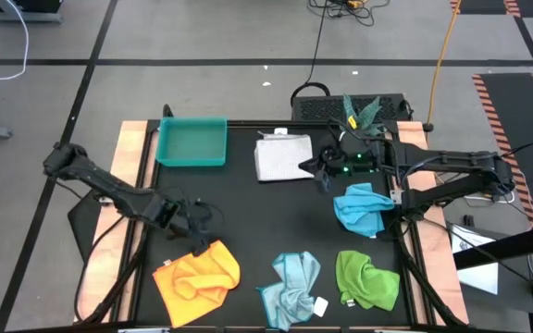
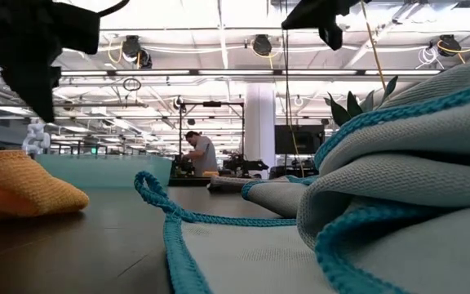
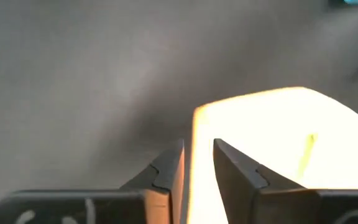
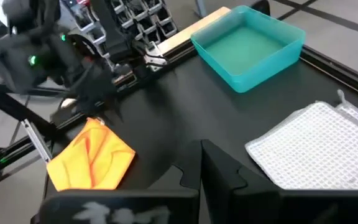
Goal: Fold microfiber towels
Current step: Fold the orange microfiber towel
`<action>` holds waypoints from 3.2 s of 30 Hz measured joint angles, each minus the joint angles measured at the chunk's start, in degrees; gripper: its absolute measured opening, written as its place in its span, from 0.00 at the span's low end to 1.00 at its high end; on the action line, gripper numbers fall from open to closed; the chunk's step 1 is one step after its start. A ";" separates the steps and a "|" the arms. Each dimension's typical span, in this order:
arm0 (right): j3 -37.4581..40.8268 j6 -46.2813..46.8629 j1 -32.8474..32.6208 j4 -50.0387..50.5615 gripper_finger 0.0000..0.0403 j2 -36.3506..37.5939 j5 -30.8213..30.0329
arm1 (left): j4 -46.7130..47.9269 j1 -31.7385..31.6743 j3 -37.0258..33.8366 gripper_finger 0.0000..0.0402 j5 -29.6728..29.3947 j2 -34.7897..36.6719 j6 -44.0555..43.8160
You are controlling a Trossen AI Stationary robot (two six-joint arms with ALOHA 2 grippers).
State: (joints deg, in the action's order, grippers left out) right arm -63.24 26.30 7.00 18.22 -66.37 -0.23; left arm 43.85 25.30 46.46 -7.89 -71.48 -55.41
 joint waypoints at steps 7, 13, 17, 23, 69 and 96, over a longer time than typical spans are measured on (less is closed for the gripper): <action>0.00 -0.02 -1.00 -0.20 0.00 -0.09 -0.16 | -8.09 2.46 -0.04 0.23 6.91 -8.72 -0.75; 0.00 -1.53 -3.50 0.01 0.00 -0.08 0.34 | -9.69 1.23 -0.07 0.34 10.09 -14.42 -6.39; 0.00 -2.75 -4.52 0.51 0.00 0.04 1.19 | -10.85 -1.18 -0.04 0.42 10.48 -14.91 -9.72; 0.00 -4.77 -4.86 0.75 0.00 0.29 3.51 | -16.18 -4.10 -0.02 0.51 13.15 -14.91 -11.10; 0.00 -6.08 -4.86 0.48 0.00 5.42 3.28 | -19.46 -12.21 -0.02 0.01 15.60 -14.88 -5.33; -0.02 -7.95 -4.86 0.50 0.00 6.53 3.28 | -17.39 -9.72 -0.60 0.33 18.58 -14.88 -7.71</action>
State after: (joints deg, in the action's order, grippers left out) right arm -63.26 18.35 2.13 18.72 -59.83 3.05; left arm 26.46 15.57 45.86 10.69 -86.37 -63.12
